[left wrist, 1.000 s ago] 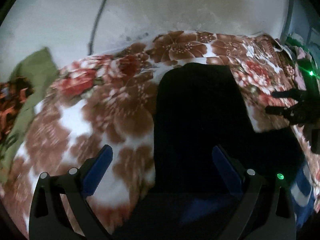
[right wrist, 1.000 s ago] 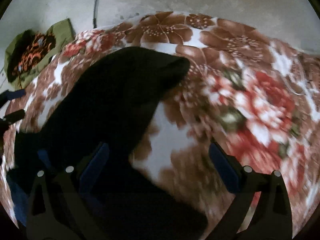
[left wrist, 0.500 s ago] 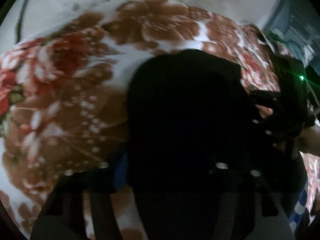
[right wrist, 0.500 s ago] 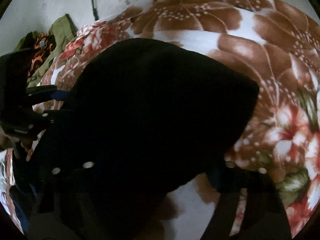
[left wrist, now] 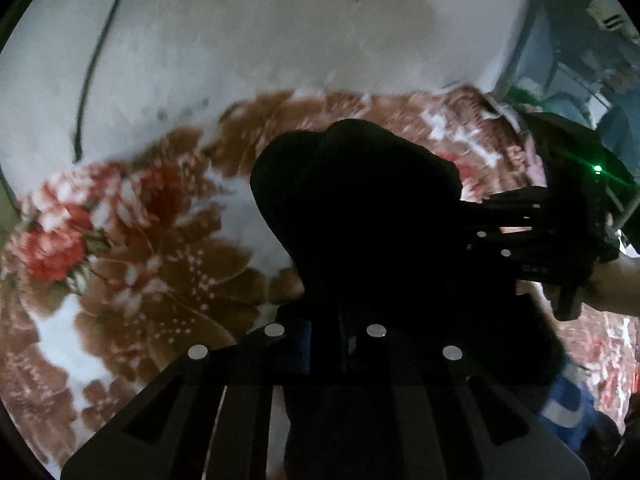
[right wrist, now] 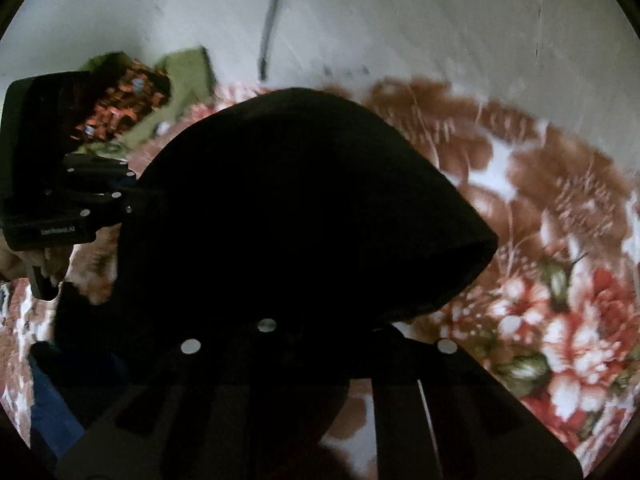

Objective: Fold large clothes
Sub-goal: 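Grasp the black hood with both grippers and fold it toward the hem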

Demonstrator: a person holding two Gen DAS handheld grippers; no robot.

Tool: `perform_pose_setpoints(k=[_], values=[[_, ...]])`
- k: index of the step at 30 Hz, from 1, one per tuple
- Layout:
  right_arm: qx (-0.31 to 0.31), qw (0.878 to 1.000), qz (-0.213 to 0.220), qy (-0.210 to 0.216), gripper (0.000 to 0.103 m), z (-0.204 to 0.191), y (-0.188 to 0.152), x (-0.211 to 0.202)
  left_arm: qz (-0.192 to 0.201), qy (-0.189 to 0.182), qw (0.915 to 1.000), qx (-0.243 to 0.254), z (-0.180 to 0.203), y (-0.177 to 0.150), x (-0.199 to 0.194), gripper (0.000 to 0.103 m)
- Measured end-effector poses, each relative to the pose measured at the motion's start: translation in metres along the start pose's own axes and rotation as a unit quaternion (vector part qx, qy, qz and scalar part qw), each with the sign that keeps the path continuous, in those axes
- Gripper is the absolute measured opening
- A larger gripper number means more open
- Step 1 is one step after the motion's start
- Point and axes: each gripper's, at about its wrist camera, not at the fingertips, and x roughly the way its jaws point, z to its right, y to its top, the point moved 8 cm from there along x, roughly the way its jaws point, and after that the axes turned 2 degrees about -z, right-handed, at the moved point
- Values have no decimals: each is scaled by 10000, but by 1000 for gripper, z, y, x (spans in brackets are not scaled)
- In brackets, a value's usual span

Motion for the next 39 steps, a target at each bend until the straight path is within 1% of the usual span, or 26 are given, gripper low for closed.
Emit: perform_pose_setpoints(k=[2, 4, 7, 9, 13, 16, 18, 22, 23, 24, 25, 26, 29, 31, 32, 35, 36, 37, 38, 39], values=[[-50, 9999, 94, 47, 10, -13, 0, -20, 77, -1, 9999, 106, 17, -3, -28, 8], [-143, 9997, 153, 126, 10, -33, -7, -47, 114, -14, 9997, 202, 37, -11, -53, 7], [-295, 9993, 164, 154, 10, -58, -18, -70, 111, -5, 9994, 330, 63, -27, -80, 7], [-311, 9992, 174, 199, 10, -72, -30, -88, 111, 0, 9994, 329, 75, -37, -93, 7], [-182, 9993, 175, 270, 10, -90, -54, -111, 97, 7, 9994, 328, 93, -59, -111, 7], [-129, 9992, 182, 323, 10, -103, -74, -125, 64, -4, 9994, 340, 109, -82, -124, 7], [-168, 9990, 138, 384, 10, -114, -93, -132, -27, 26, 9993, 367, 120, -104, -130, 7], [-324, 9990, -26, 319, 10, -134, -137, -138, -266, 130, 9981, 535, 142, -154, -130, 7], [-325, 9990, -86, 311, 10, -138, -150, -137, -303, 185, 9978, 564, 146, -164, -130, 7], [-331, 9989, -116, 300, 11, -142, -161, -137, -320, 325, 9972, 593, 150, -176, -130, 7], [-297, 9990, -109, 313, 15, -145, -171, -137, -318, 438, 9968, 595, 153, -185, -129, 7], [-198, 9990, -125, 377, 16, -150, -185, -137, -366, 524, 9964, 550, 160, -201, -127, 7], [77, 9987, -339, 377, 22, -158, -224, -133, -567, 774, 9939, 537, 174, -241, -119, 9], [141, 9985, -433, 318, 37, -161, -243, -133, -671, 954, 9915, 581, 178, -259, -115, 9], [156, 9983, -464, 310, 42, -162, -249, -134, -710, 1034, 9904, 583, 179, -268, -113, 9], [280, 9975, -597, 256, 54, -160, -274, -137, -707, 1124, 9893, 603, 180, -280, -114, 14], [319, 9971, -655, 206, 65, -159, -283, -137, -699, 1160, 9888, 632, 181, -283, -114, 18], [352, 9968, -696, 173, 69, -158, -290, -138, -727, 1183, 9881, 658, 182, -287, -114, 27], [388, 9965, -719, 159, 70, -157, -297, -138, -749, 1182, 9880, 656, 183, -291, -113, 34], [412, 9960, -775, 138, 70, -157, -305, -138, -770, 1186, 9879, 644, 184, -297, -113, 47]])
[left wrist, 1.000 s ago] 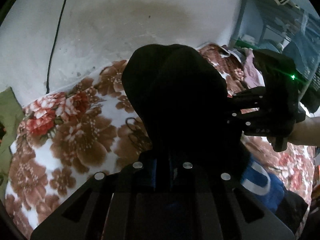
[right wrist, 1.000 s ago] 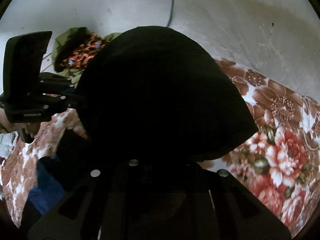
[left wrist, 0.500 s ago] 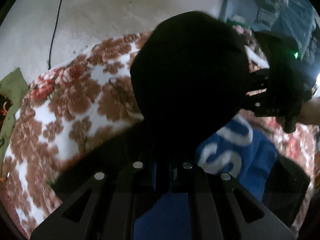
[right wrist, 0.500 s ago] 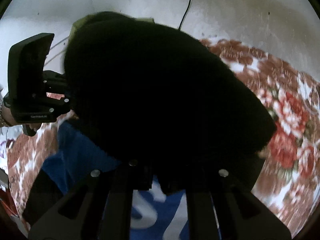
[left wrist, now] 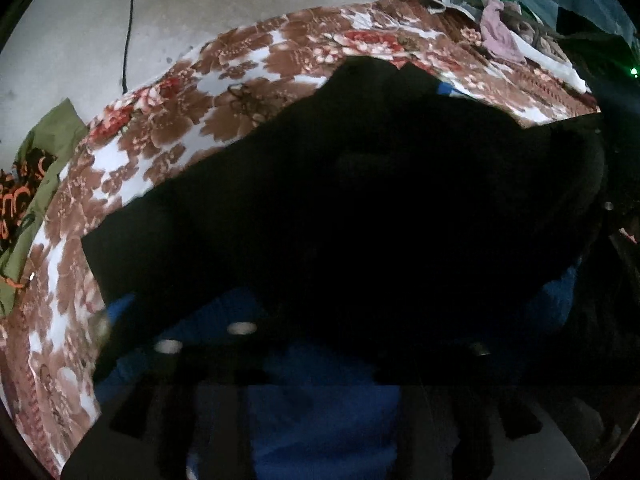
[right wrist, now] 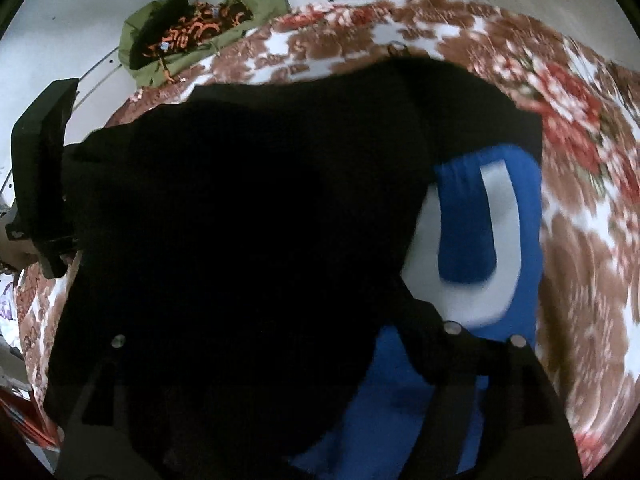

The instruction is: Fold large clothes

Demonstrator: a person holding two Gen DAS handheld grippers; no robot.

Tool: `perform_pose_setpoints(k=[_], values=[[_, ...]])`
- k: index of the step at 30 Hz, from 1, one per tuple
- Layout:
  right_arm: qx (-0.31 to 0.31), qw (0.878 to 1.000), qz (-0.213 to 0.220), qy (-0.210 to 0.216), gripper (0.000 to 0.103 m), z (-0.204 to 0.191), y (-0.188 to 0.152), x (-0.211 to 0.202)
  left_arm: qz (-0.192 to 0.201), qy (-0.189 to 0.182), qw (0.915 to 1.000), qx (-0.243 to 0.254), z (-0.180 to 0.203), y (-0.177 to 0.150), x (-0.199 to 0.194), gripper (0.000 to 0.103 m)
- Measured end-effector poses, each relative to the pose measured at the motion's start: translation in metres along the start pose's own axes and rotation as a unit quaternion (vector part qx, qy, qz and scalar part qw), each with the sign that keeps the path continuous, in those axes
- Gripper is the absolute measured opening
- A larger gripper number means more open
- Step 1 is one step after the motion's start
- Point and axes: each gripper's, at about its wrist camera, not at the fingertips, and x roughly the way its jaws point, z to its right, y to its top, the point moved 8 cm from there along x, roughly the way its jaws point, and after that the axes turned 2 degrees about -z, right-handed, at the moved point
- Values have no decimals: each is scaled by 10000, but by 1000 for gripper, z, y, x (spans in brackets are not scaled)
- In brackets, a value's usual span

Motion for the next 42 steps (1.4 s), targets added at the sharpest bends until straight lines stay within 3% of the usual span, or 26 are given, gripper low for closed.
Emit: perform_pose_setpoints(k=[3, 5, 7, 12, 16, 21, 25, 27, 31, 36, 42], values=[[-27, 9999, -102, -123, 74, -5, -22, -1, -69, 92, 9999, -33, 5, -19, -1, 68], [-51, 9997, -121, -215, 80, -8, -31, -2, -92, 178, 9997, -121, 6, -33, -4, 73], [-95, 9992, -146, -361, 87, -12, -41, -6, -130, 46, 9983, -561, 3, -51, -12, 84], [10, 9955, -340, -886, 92, -4, -69, -32, -145, -119, 9834, -1806, -9, -86, -49, 90], [209, 9933, -187, -1120, 95, 7, -60, -72, 39, 32, 9778, -2094, -13, -75, -84, 98], [8, 9922, 335, -1201, 95, 2, 7, -86, 625, -64, 9799, -1893, -3, -3, -105, 98], [-116, 9906, 212, -1344, 95, -4, 44, -50, 773, -1114, 9712, -1960, 20, 42, -79, 98], [-120, 9907, 68, -1354, 95, -2, 50, -30, 779, -1236, 9755, -1647, 35, 51, -59, 98], [-363, 9877, -191, -1508, 95, 1, 40, 4, 290, -962, 9902, -966, 57, 32, -10, 97], [-315, 9882, -385, -1451, 95, 14, 6, 35, -243, -703, 9954, -607, 61, -13, 29, 97], [-426, 9885, -313, -1418, 95, 11, -18, 28, -320, -488, 9972, -467, 54, -51, 21, 97]])
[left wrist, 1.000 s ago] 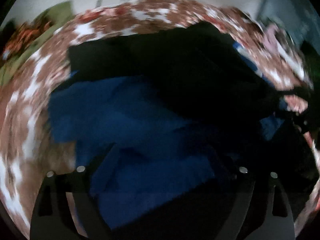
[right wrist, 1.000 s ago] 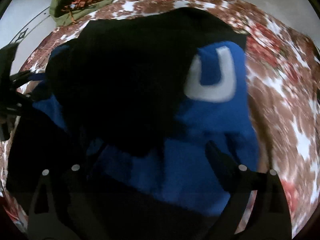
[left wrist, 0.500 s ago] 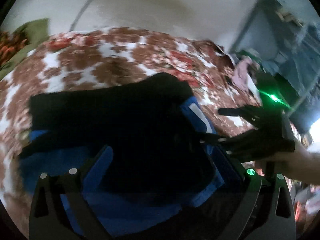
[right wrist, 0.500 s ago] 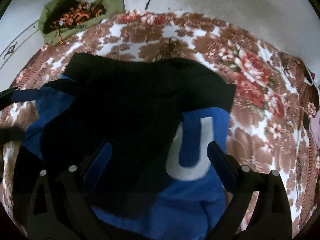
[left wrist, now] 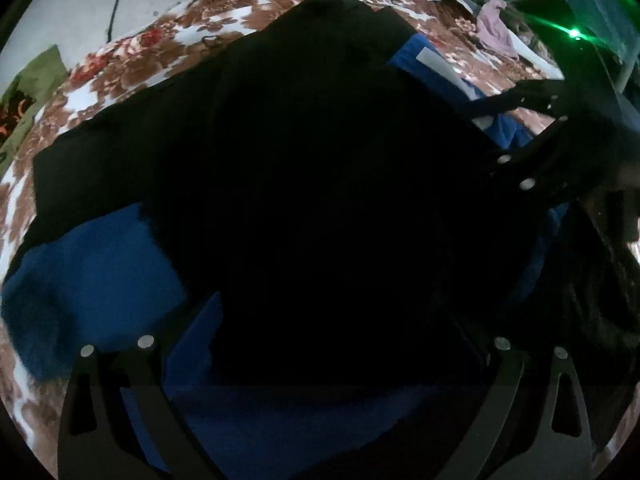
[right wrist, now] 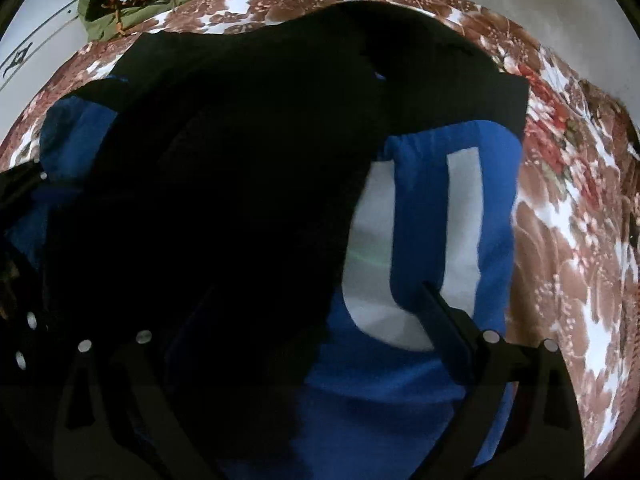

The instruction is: Fold large clothes

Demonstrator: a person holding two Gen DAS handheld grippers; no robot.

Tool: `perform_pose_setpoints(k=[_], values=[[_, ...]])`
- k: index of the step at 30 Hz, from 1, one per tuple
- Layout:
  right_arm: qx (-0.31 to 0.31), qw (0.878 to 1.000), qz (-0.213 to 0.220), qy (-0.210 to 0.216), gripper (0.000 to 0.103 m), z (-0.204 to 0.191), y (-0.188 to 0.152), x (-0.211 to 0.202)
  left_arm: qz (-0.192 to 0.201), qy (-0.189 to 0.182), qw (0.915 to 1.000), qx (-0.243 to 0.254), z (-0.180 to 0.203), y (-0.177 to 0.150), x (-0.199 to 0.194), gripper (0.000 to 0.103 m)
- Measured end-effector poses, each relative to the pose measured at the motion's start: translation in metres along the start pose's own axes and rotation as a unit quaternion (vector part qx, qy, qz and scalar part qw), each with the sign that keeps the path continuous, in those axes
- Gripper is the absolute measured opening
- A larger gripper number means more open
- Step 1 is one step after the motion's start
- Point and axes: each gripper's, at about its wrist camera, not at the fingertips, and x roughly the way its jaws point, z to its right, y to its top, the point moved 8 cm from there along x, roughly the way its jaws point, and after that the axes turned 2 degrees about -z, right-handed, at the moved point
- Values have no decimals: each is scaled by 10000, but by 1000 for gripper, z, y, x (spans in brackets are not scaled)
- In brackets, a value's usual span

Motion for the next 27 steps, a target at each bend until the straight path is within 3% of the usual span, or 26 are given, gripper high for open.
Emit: perform_pose_setpoints(k=[6, 12, 15, 19, 22, 27], values=[[-155, 9997, -43, -202, 95, 7, -13, -27, -124, 414, 9990, 144, -17, -15, -38, 98], [237, 9991, 358, 28, 96, 0, 13, -70, 663, 644, 9957, -65, -25, 30, -89, 98], [301, 9986, 410, 168, 96, -11, 22, -66, 936, 579, 9935, -278, -22, 54, -85, 98], [321, 9992, 137, 199, 96, -25, 14, -34, 484, 904, 9942, -311, -19, 51, -39, 98], [271, 9996, -62, 61, 96, -25, -5, -16, 155, 900, 9949, -437, -15, 30, -16, 98], [499, 9987, -96, 74, 96, -16, -28, -16, -120, 922, 9925, -788, -25, -11, -13, 98]])
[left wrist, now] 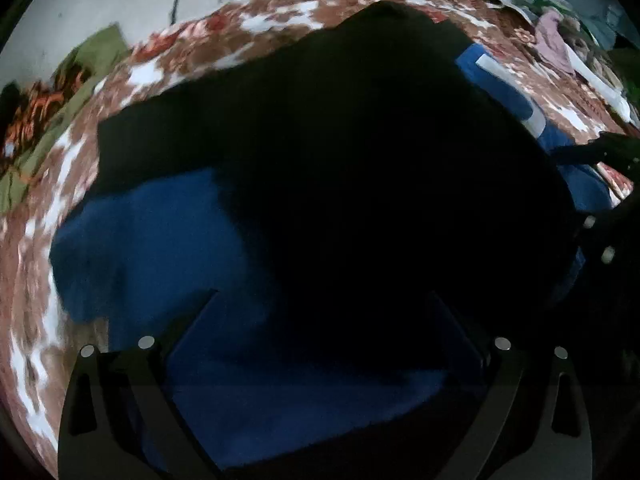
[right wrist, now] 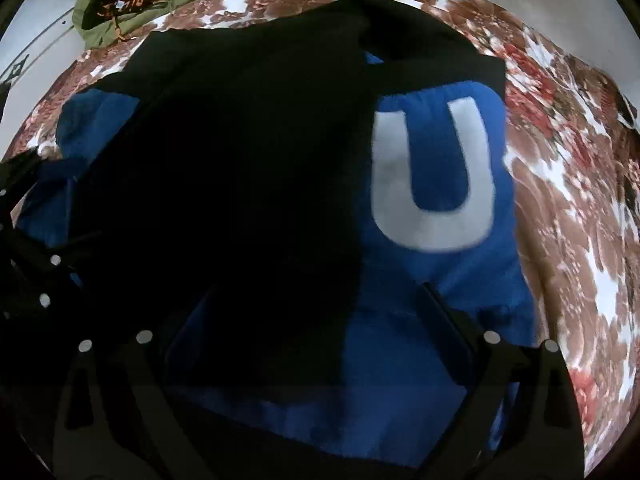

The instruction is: Fold large clothes

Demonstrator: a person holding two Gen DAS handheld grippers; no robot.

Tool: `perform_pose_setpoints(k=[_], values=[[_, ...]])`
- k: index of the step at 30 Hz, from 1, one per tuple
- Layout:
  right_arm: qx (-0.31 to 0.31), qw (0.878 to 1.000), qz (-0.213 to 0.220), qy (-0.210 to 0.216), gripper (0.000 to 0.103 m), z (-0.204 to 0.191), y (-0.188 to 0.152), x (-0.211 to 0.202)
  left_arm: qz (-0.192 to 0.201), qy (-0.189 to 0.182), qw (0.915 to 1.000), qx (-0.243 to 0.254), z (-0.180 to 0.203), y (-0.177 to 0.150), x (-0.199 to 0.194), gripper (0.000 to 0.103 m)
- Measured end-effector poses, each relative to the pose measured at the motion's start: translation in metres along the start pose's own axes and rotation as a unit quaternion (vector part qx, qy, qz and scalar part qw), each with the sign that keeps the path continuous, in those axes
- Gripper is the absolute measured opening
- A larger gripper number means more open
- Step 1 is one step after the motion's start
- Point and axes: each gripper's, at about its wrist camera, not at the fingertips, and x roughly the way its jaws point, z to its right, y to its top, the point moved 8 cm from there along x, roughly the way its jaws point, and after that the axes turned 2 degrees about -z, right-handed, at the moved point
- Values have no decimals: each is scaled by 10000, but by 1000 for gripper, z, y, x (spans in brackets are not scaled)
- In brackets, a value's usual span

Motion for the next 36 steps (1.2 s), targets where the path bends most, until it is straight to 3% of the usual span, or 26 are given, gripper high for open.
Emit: perform_pose_setpoints(k=[7, 11, 16, 19, 25, 32, 34, 36], values=[[148, 9998, 97, 120, 96, 4, -4, -46, 17, 132, 9996, -232, -25, -14, -44, 98], [234, 9994, 31, 240, 96, 8, -18, -70, -187, -42, 9971, -741, -25, -19, -71, 98], [289, 9989, -293, 236, 96, 19, -64, -91, -58, -201, 9961, -859, -11, -33, -105, 98], [396, 9968, -669, 207, 96, 30, -101, -91, -185, -236, 9959, -855, -4, -48, -114, 98], [484, 9932, -1057, 1, 96, 55, -172, -103, -721, -210, 9940, -798, 7, -99, -122, 98], [695, 9861, -1506, 135, 96, 62, -245, -123, -1593, -233, 9843, -730, -1, -199, -142, 98], [811, 9813, -1714, 324, 96, 57, -260, -123, -1878, -571, 9762, -924, -3, -232, -148, 97], [941, 9755, -1940, 434, 96, 52, -274, -123, -1929, -766, 9737, -936, -2, -248, -155, 97]])
